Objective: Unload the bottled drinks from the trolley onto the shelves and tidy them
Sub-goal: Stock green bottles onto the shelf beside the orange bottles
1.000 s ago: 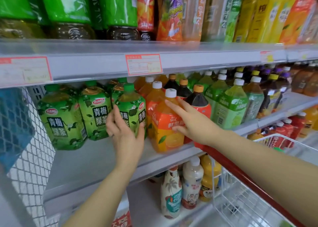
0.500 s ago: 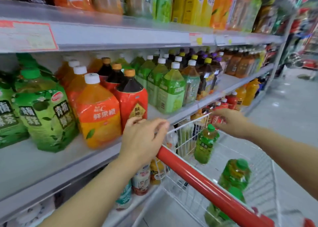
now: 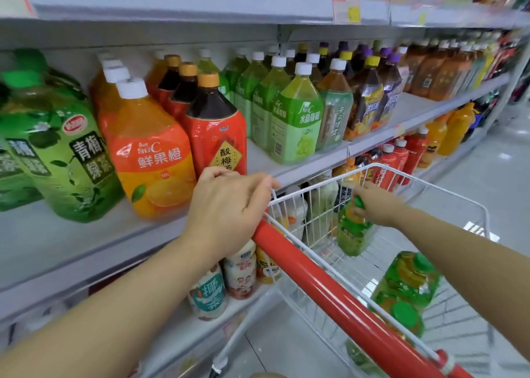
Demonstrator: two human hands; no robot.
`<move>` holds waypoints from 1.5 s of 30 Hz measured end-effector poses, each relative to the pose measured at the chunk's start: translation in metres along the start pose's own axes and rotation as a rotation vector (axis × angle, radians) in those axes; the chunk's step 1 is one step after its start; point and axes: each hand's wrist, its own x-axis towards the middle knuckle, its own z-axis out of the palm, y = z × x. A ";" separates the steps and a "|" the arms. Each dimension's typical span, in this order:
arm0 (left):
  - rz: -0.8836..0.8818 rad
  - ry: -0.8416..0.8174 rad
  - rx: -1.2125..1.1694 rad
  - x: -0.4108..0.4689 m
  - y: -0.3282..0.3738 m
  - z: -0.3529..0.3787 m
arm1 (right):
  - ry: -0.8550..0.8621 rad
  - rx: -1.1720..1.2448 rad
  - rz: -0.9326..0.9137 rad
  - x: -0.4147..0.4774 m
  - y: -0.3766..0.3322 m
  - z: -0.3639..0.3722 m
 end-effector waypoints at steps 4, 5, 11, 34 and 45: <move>0.002 -0.017 0.017 0.004 0.001 0.003 | -0.044 -0.106 -0.122 -0.010 -0.016 0.009; 0.002 -0.027 0.030 0.004 0.002 0.003 | -0.030 -0.124 -0.117 -0.012 -0.015 0.002; 0.002 -0.101 0.071 0.012 0.005 0.006 | 0.213 0.087 -0.021 -0.044 -0.012 -0.084; -0.176 0.213 -0.670 -0.018 -0.010 -0.097 | 0.822 0.741 -0.632 -0.134 -0.235 -0.228; -0.375 0.668 -0.344 -0.109 -0.110 -0.149 | 0.533 0.308 -0.612 -0.042 -0.319 -0.113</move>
